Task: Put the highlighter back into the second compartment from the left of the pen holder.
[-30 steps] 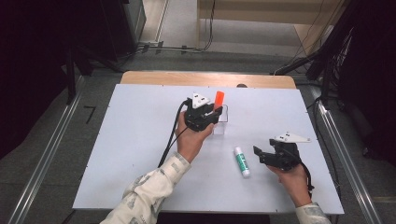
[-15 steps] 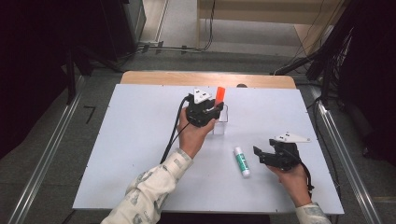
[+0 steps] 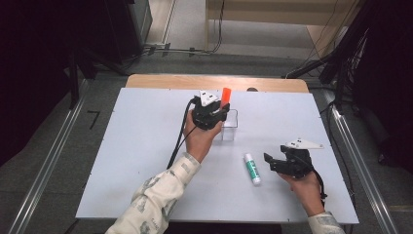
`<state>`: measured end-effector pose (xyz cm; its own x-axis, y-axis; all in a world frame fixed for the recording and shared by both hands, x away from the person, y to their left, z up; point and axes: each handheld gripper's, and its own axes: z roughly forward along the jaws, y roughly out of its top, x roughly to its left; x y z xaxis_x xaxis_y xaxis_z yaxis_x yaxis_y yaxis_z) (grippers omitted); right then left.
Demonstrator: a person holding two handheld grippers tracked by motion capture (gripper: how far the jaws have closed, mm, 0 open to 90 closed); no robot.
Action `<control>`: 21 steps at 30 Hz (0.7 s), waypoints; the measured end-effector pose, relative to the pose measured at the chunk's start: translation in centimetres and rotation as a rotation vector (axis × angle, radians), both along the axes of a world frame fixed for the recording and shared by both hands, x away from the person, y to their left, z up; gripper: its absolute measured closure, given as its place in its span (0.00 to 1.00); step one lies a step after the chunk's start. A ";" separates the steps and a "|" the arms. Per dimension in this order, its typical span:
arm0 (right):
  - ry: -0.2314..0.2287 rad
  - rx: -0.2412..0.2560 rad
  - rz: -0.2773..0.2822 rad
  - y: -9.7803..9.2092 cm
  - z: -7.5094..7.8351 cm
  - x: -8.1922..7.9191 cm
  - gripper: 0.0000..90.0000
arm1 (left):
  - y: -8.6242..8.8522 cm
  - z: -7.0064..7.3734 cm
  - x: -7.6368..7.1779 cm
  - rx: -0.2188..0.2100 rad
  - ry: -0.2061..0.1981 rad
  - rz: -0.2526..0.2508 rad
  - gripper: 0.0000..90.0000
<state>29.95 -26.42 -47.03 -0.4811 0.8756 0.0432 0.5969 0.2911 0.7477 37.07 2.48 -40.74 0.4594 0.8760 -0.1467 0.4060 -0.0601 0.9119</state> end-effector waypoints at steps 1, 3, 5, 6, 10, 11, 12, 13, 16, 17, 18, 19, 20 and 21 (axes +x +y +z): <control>0.000 0.000 0.000 0.0 0.0 0.0 0.28 | 0.0 0.0 0.0 0.005 -0.001 0.001 0.75; 0.000 0.001 0.000 0.0 0.0 0.0 0.28 | 0.0 -0.1 0.1 0.012 0.001 0.006 0.75; 0.001 0.002 0.000 0.0 0.0 0.0 0.28 | 0.1 -0.2 0.2 0.018 0.000 0.011 0.75; 0.000 0.001 0.001 0.0 0.0 0.0 0.28 | 0.1 -0.3 0.2 0.021 0.001 0.013 0.74; 0.000 0.001 0.002 0.0 0.0 0.0 0.28 | -0.1 -0.4 0.3 0.044 -0.004 0.023 0.74; 0.001 0.002 0.002 0.0 0.0 0.0 0.28 | -0.1 -0.5 0.3 0.050 -0.003 0.025 0.74; 0.001 0.001 0.001 0.0 0.0 0.0 0.28 | -0.2 -0.5 0.3 0.056 0.002 0.028 0.74; 0.001 0.001 0.002 0.0 0.0 0.0 0.28 | -0.2 -0.6 0.3 0.063 0.004 0.032 0.74; 0.001 0.002 0.002 0.0 0.0 0.0 0.28 | -0.3 -0.9 0.3 0.069 0.013 0.036 0.74; 0.001 0.002 0.002 0.0 0.0 0.0 0.28 | -0.3 -1.0 0.3 0.073 0.017 0.039 0.74; 0.001 0.002 0.003 0.0 0.0 0.0 0.28 | -0.4 -1.1 0.3 0.078 0.019 0.041 0.74; 0.001 0.002 0.003 0.0 0.0 0.0 0.28 | -0.4 -1.2 0.3 0.079 0.023 0.040 0.74; 0.003 0.002 0.003 0.0 0.0 0.0 0.28 | -0.4 -1.4 0.3 0.078 0.027 0.042 0.74; 0.003 0.001 0.003 0.1 0.0 0.0 0.28 | -0.4 -1.5 0.3 0.080 0.029 0.041 0.74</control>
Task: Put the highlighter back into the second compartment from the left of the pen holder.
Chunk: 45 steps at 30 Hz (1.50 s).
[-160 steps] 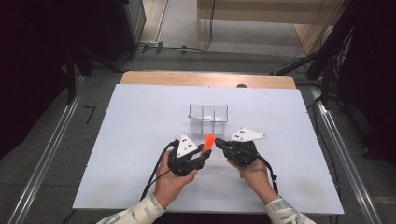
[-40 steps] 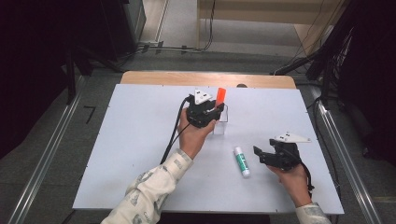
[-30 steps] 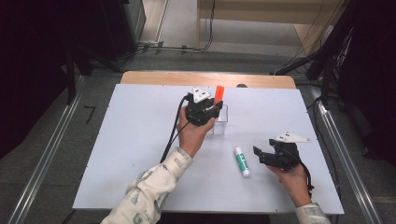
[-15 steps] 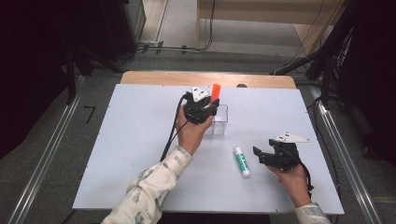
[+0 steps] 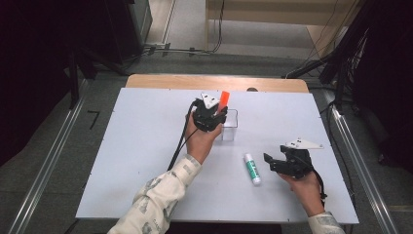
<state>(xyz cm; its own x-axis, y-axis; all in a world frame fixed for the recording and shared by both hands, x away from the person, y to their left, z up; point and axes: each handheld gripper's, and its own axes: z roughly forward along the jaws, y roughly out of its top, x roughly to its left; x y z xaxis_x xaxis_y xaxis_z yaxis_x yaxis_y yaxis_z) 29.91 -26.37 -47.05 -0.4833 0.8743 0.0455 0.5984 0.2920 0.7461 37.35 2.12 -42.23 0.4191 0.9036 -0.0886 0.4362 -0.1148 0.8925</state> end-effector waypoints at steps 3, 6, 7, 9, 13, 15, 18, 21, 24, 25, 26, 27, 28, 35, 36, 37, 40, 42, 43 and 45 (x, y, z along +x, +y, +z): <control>0.001 -0.002 0.001 0.0 0.0 0.0 0.28 | 0.0 -0.3 0.0 -0.002 0.003 0.002 0.74; 0.000 -0.002 0.000 0.0 0.0 0.0 0.28 | 0.1 -0.5 -0.1 -0.005 0.006 0.007 0.74; 0.001 -0.002 0.000 0.0 0.0 0.0 0.28 | 0.2 -0.5 -0.1 -0.007 0.006 0.007 0.74; 0.001 -0.002 0.001 0.0 0.0 0.0 0.28 | 0.3 -0.7 -0.1 -0.007 0.009 0.009 0.74; 0.001 -0.005 0.003 0.0 0.0 0.0 0.28 | 0.3 -1.0 -0.3 -0.008 0.019 0.013 0.72; 0.001 -0.004 0.004 0.1 0.0 0.0 0.28 | 0.2 -1.0 -0.3 -0.011 0.023 0.010 0.70; 0.002 -0.005 0.004 0.1 -0.1 0.0 0.28 | 0.2 -1.0 -0.5 -0.007 0.023 0.008 0.69; 0.000 -0.004 0.004 0.1 -0.1 0.0 0.28 | 0.1 -1.0 -0.7 -0.008 0.026 0.009 0.66; 0.001 -0.004 0.003 0.1 -0.1 0.0 0.28 | 0.1 -1.0 -0.8 -0.011 0.025 0.004 0.61; 0.001 -0.004 0.004 0.1 -0.1 0.0 0.28 | 0.0 -1.0 -0.9 -0.016 0.023 0.005 0.58; 0.000 -0.005 0.004 0.1 -0.1 0.0 0.28 | -0.1 -1.0 -1.0 -0.019 0.022 0.004 0.55; 0.001 -0.005 0.003 0.1 -0.1 0.0 0.28 | -0.1 -1.0 -1.0 -0.018 0.022 0.002 0.52; 0.000 -0.005 0.003 0.1 -0.1 0.0 0.28 | -0.2 -0.9 -1.1 -0.020 0.023 0.001 0.51; 0.001 -0.006 0.004 0.2 -0.1 0.0 0.28 | 0.1 -0.8 -1.6 -0.033 0.015 0.007 0.36; 0.001 -0.007 0.005 0.2 -0.1 0.0 0.28 | 0.1 -0.7 -1.6 -0.037 0.020 0.001 0.34; 0.003 -0.006 0.006 0.2 -0.1 0.0 0.28 | 0.2 -0.7 -1.8 -0.043 0.020 0.001 0.33; 0.004 -0.005 0.007 0.2 -0.1 0.0 0.28 | 0.3 -0.6 -2.1 -0.048 0.013 -0.011 0.32; 0.005 -0.007 0.007 0.2 -0.1 0.0 0.28 | 0.4 -0.5 -2.4 -0.048 0.009 -0.014 0.30; 0.004 -0.007 0.008 0.3 -0.1 0.0 0.28 | 0.4 -0.4 -2.5 -0.051 0.009 -0.016 0.30; 0.004 -0.008 0.006 0.3 -0.1 0.0 0.28 | 0.5 -0.4 -2.7 -0.057 0.009 -0.020 0.27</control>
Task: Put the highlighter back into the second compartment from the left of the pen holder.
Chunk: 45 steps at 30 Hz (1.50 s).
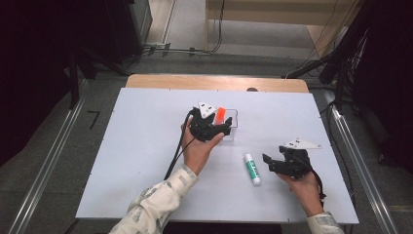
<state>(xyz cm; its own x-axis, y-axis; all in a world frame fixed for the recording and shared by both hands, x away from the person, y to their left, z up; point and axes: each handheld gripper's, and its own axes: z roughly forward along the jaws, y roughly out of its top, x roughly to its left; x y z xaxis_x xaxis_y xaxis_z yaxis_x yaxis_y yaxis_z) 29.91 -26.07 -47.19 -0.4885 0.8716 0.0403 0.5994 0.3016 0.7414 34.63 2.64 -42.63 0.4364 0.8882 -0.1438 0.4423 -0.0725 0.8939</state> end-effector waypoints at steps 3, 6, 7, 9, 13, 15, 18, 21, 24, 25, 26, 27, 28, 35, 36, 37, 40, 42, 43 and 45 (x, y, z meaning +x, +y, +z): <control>0.001 -0.001 0.000 0.0 0.0 0.0 0.28 | 0.1 0.0 -0.4 -0.012 0.002 -0.010 0.26; 0.001 -0.003 0.004 0.1 -0.1 0.0 0.28 | 0.0 -0.1 -0.8 -0.015 -0.004 -0.019 0.25; -0.001 -0.002 0.004 0.1 0.0 0.0 0.28 | 0.0 -0.1 -0.9 -0.016 -0.004 -0.020 0.25; -0.003 0.000 0.005 0.1 0.0 0.0 0.28 | 0.0 -0.1 -1.2 -0.019 -0.009 -0.028 0.25; 0.002 0.001 0.009 0.1 -0.1 0.0 0.26 | 0.0 -0.1 -1.9 -0.016 -0.011 -0.037 0.23; 0.002 -0.001 0.012 0.2 -0.1 0.0 0.26 | 0.0 -0.2 -2.2 -0.016 -0.014 -0.037 0.23; 0.004 -0.001 0.014 0.3 0.0 -0.1 0.26 | 0.1 -0.3 -2.7 -0.016 -0.013 -0.043 0.23; 0.004 0.000 0.015 0.4 0.0 -0.1 0.26 | 0.2 -0.5 -3.0 -0.016 -0.010 -0.047 0.23; 0.007 0.000 0.016 0.4 -0.1 -0.2 0.26 | 0.4 -0.6 -3.3 -0.019 -0.010 -0.046 0.23; 0.008 0.000 0.015 0.4 -0.1 -0.2 0.26 | 0.4 -0.7 -3.4 -0.020 -0.010 -0.047 0.23; 0.007 0.002 0.014 0.4 -0.1 -0.2 0.26 | 0.4 -0.8 -3.5 -0.022 -0.008 -0.047 0.23; 0.007 0.002 0.015 0.4 0.0 -0.2 0.26 | 0.5 -0.8 -3.5 -0.024 -0.007 -0.045 0.23; 0.008 0.004 0.015 0.4 0.0 -0.2 0.26 | 0.5 -0.9 -3.6 -0.020 -0.007 -0.047 0.23; 0.008 -0.002 0.014 0.5 -0.1 -0.3 0.26 | 1.0 -1.1 -3.8 -0.029 -0.004 -0.041 0.22; 0.007 -0.001 0.016 0.5 -0.1 -0.3 0.26 | 1.0 -1.2 -3.9 -0.028 -0.004 -0.042 0.22; 0.008 -0.001 0.015 0.5 -0.1 -0.3 0.26 | 1.0 -1.2 -3.9 -0.030 -0.005 -0.041 0.22; 0.008 0.001 0.013 0.6 -0.1 -0.3 0.26 | 1.2 -1.3 -4.0 -0.028 -0.002 -0.041 0.22; 0.010 -0.002 0.018 0.6 -0.1 -0.3 0.26 | 1.3 -1.4 -4.0 -0.032 -0.002 -0.039 0.22; 0.011 -0.002 0.018 0.7 -0.1 -0.3 0.26 | 1.3 -1.4 -4.0 -0.033 -0.001 -0.039 0.22; 0.010 -0.004 0.019 0.7 -0.2 -0.3 0.26 | 1.3 -1.4 -4.1 -0.033 0.000 -0.041 0.22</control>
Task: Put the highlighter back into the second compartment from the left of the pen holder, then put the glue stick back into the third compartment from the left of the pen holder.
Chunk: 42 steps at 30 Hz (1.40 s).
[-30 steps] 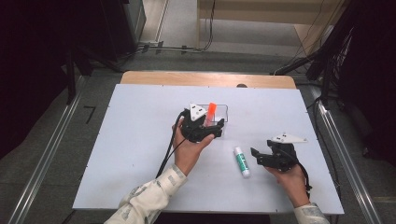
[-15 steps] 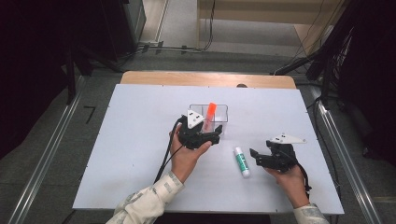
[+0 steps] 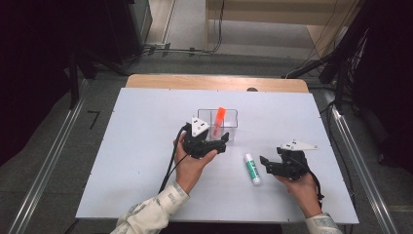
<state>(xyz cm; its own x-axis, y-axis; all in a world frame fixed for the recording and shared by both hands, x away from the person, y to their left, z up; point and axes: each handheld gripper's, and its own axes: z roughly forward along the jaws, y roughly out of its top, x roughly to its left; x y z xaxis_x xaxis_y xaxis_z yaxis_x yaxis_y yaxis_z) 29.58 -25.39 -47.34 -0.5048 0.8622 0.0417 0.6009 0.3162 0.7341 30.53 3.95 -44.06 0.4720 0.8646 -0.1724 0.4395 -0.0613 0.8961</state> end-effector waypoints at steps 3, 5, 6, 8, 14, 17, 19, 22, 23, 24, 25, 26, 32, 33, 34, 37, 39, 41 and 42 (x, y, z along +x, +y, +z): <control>0.001 0.005 -0.004 -0.1 0.0 -0.1 0.26 | 0.0 -0.1 -0.1 -0.002 0.001 -0.001 0.22; -0.003 0.003 -0.002 -0.2 0.1 -0.1 0.26 | 0.0 -0.1 -0.2 -0.005 0.002 -0.001 0.22; -0.004 0.002 -0.001 -0.2 0.1 -0.1 0.26 | 0.0 -0.1 -0.2 -0.006 0.002 -0.003 0.22; -0.005 0.006 0.001 -0.2 0.1 -0.1 0.26 | 0.1 -0.1 -0.2 -0.004 0.004 -0.006 0.22; 0.000 0.001 0.011 0.2 0.1 -0.1 0.26 | 0.4 -0.2 -0.4 -0.007 0.010 -0.003 0.22; 0.001 0.001 0.020 0.4 0.0 -0.1 0.26 | 0.6 -0.2 -0.4 -0.008 0.009 0.003 0.22; 0.005 0.002 0.022 0.5 0.0 -0.2 0.26 | 0.7 -0.2 -0.4 -0.008 0.010 0.002 0.22; 0.004 0.003 0.023 0.7 0.0 -0.2 0.26 | 0.7 -0.3 -0.5 -0.009 0.012 0.006 0.22; 0.005 0.003 0.023 0.7 0.0 -0.3 0.26 | 0.8 -0.3 -0.5 -0.007 0.014 0.005 0.22; 0.005 0.004 0.023 0.8 0.0 -0.3 0.26 | 0.8 -0.3 -0.5 -0.010 0.013 0.005 0.22; 0.007 0.005 0.025 0.8 0.0 -0.3 0.26 | 0.9 -0.4 -0.5 -0.009 0.014 0.006 0.22; 0.007 0.004 0.027 0.8 0.0 -0.3 0.26 | 0.9 -0.4 -0.5 -0.008 0.015 0.007 0.22; 0.010 0.001 0.040 1.2 -0.1 -0.5 0.26 | 1.1 -0.7 -0.6 0.002 0.024 0.011 0.22; 0.009 0.000 0.044 1.2 -0.1 -0.5 0.26 | 1.2 -0.8 -0.6 0.001 0.024 0.011 0.22; 0.010 0.000 0.046 1.3 -0.1 -0.5 0.26 | 1.2 -0.8 -0.7 0.003 0.027 0.015 0.22; 0.011 -0.001 0.050 1.4 -0.1 -0.6 0.26 | 1.4 -1.0 -0.8 0.012 0.031 0.018 0.22; 0.012 -0.002 0.053 1.4 -0.1 -0.6 0.26 | 1.6 -1.2 -0.8 0.008 0.034 0.021 0.22; 0.017 -0.001 0.054 1.5 -0.1 -0.7 0.26 | 1.7 -1.2 -0.9 0.012 0.037 0.023 0.22; 0.020 -0.002 0.056 1.6 -0.1 -0.8 0.26 | 1.8 -1.3 -1.0 0.012 0.038 0.022 0.22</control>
<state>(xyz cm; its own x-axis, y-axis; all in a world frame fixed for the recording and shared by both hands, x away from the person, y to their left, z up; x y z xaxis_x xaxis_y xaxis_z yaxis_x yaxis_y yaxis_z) 28.80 -23.82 -47.41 -0.5511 0.8329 0.0508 0.5970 0.3510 0.7214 29.53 5.71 -45.33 0.4466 0.8766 -0.1793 0.4748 -0.0623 0.8779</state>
